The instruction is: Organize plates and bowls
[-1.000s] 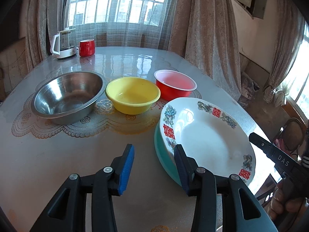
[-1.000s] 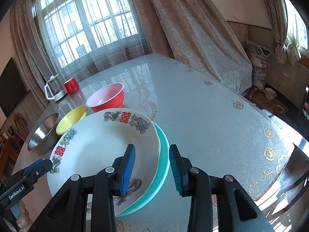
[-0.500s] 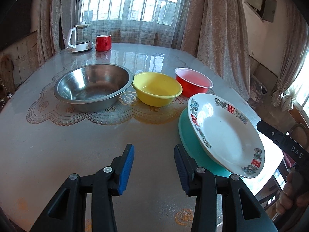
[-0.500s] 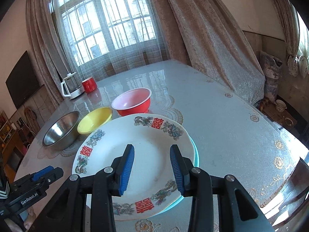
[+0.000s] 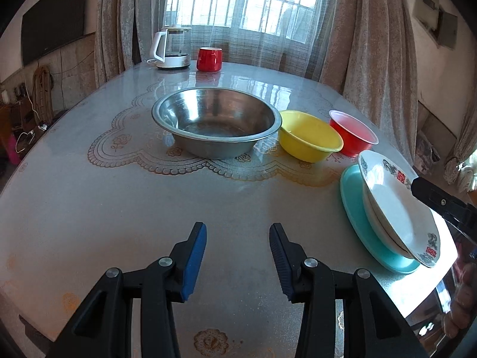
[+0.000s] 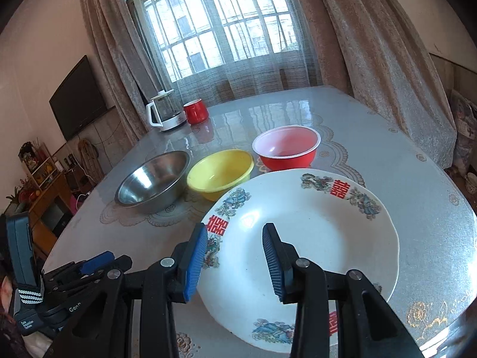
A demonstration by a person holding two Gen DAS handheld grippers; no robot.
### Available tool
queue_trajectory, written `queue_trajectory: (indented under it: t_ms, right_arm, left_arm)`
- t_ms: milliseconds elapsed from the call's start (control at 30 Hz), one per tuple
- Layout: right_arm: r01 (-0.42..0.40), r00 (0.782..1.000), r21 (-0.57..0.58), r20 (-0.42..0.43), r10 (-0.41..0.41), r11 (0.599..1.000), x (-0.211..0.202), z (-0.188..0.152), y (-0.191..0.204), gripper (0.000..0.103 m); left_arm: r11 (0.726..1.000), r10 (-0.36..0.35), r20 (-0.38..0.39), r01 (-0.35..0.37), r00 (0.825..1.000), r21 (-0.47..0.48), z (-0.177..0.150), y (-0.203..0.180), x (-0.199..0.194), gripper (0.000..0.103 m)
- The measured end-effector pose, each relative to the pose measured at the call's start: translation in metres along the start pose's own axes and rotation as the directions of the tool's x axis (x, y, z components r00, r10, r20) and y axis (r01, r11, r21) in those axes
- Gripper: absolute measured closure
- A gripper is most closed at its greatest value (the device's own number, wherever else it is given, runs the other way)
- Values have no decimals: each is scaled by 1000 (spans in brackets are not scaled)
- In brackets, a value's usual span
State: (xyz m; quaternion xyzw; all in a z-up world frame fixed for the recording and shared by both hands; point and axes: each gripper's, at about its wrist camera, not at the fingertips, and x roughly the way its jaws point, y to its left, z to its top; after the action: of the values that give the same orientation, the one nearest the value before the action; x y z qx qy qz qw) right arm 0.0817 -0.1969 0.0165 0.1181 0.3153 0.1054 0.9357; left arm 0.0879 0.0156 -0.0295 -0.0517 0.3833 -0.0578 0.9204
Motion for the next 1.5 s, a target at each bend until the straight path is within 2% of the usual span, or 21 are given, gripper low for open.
queue_trajectory:
  t_ms: [133,367,533,800,967,1300,1433,1500]
  right_arm:
    - [-69,997,-18,-45,69,997,17,4,19,64]
    - [-164,980,-23,-122,160,986,51,8,49,64]
    - [-187,970,-23,-164,181,982,71,7,62,64]
    - [-221,954,39,-201,224,975,102,18,71,64]
    - [-220,949,87,-213,234,972,123,28,73,64]
    - [-187,946,169,-233,224,968,162,45,73,64]
    - [-157,951,159,-243,192,975,176,48,76,64]
    - [-132,952,158,-256,170,979,184,49,76,64]
  left_arm:
    - [998,33,0,-33,999,-53,5,25,0,58]
    - [993,42,47,-37,998,-112,22,59,-6,58]
    - [990,53,59,-45,997,-130,32,72,-4,56]
    - [989,47,66,-38,997,-142,53,84,4,54]
    - [987,39,74,-27,997,-160,73,91,13,48]
    - [972,16,28,-9,999,-235,104,111,52,48]
    - [980,31,19,-27,999,-195,113,104,70,51]
    - [987,46,24,-42,999,-155,115,97,79,55]
